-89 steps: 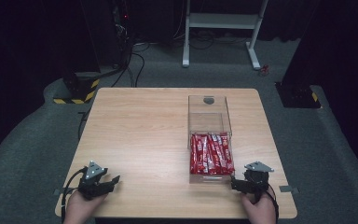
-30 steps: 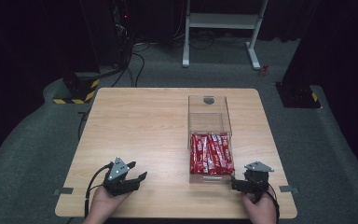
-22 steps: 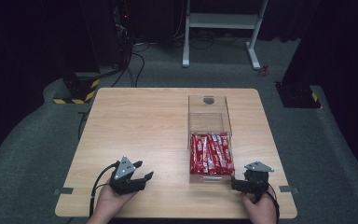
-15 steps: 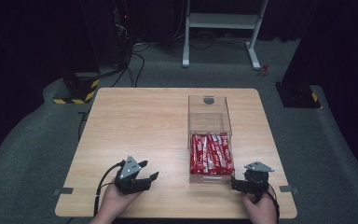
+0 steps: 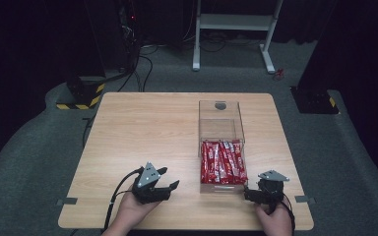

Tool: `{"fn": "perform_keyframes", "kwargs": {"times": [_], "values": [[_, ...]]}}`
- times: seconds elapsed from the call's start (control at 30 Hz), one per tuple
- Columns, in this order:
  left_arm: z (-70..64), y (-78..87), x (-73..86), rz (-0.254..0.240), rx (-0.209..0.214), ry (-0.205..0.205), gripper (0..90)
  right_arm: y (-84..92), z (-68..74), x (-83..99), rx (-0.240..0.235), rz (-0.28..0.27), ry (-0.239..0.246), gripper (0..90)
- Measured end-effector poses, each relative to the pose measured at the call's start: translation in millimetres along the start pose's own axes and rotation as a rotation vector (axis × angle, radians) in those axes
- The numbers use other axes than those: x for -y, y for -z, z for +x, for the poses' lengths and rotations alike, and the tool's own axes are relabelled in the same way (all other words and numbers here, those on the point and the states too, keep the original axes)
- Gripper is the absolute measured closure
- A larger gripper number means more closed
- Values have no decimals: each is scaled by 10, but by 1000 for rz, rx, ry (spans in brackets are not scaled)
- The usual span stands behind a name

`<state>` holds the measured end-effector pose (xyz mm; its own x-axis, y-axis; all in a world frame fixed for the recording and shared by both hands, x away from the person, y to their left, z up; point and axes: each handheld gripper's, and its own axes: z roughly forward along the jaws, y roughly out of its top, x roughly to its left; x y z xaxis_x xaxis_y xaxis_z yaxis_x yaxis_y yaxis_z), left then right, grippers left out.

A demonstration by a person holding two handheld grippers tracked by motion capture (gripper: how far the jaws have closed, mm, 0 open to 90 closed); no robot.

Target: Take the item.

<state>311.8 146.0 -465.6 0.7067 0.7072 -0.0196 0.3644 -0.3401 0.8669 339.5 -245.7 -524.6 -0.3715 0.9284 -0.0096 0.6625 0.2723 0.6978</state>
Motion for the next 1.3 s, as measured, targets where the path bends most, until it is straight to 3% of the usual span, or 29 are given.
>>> {"fn": "perform_keyframes", "kwargs": {"times": [1.3], "values": [[-372,-278,-467,-57,106,-40,387,4,2,3,-2,-3,5,98]]}}
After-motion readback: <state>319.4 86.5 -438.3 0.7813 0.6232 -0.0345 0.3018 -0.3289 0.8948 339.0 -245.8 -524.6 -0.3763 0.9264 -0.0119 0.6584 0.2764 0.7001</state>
